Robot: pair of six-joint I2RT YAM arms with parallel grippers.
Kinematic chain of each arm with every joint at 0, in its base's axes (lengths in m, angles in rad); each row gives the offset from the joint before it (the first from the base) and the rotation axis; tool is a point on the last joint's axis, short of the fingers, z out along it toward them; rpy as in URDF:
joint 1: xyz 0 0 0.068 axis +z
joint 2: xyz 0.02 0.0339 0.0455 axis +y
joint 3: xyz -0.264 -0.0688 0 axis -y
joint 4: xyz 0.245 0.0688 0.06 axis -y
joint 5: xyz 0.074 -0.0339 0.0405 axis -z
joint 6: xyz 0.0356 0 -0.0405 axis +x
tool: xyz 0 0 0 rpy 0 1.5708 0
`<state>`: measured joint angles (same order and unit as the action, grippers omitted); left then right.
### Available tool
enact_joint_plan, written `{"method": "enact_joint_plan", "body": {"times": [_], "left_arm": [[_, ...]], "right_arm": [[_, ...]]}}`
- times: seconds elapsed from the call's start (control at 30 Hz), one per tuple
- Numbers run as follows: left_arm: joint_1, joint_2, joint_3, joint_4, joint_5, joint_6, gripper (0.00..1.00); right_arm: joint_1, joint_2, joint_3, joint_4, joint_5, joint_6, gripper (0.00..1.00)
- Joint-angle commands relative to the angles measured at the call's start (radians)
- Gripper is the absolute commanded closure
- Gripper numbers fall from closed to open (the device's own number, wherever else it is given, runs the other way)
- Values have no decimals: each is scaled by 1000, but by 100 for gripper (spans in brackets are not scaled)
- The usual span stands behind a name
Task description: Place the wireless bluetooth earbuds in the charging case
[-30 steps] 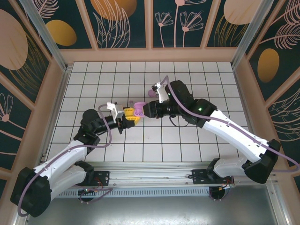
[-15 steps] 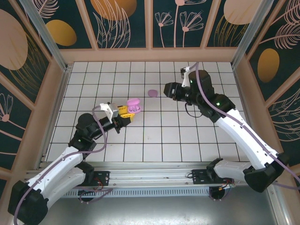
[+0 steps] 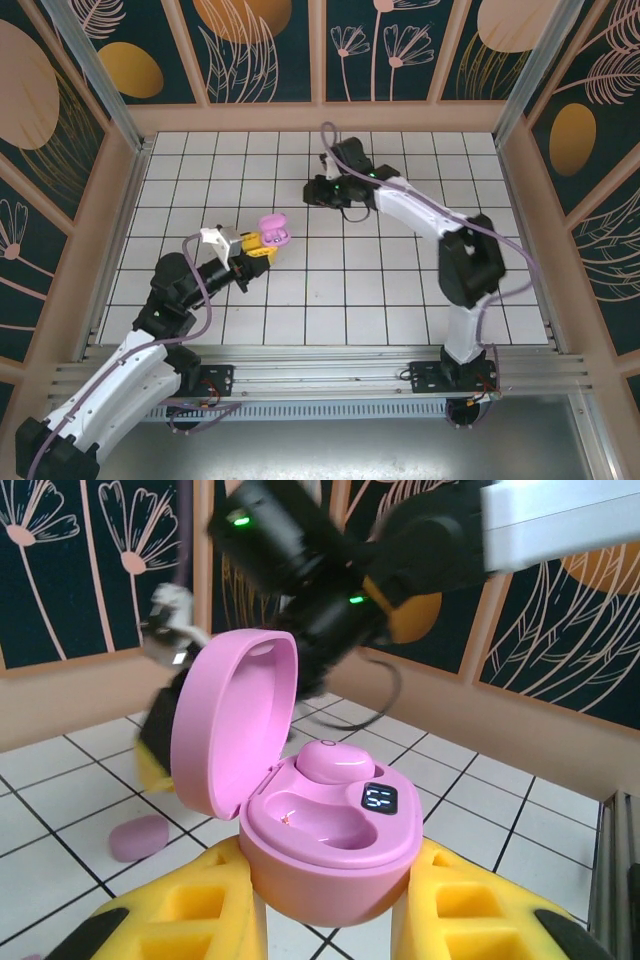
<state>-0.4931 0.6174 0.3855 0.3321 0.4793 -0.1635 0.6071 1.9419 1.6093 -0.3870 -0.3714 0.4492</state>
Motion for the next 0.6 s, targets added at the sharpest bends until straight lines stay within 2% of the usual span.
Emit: {"method": "enact_joint_plan", "body": {"times": [0.0,0.13,0.37,0.47,0.57], "left_arm": [[-2,-28,-25,-25,-45,-32,94],[-2,-34,-42,1,-99,-33,93],[-2,13,2,-42,-94,4,93],[-3,4,-15,-9,-115,-8,93],[-3,2,-28,13,-118,-17,93]], "right_arm": [[26,148,187,13,-55,-159,70],[27,342,356,5,-60,-263,71],[26,633,738,-113,-123,-315,68],[25,705,812,-150,-159,-329,66],[26,717,794,-157,-178,-340,66]]}}
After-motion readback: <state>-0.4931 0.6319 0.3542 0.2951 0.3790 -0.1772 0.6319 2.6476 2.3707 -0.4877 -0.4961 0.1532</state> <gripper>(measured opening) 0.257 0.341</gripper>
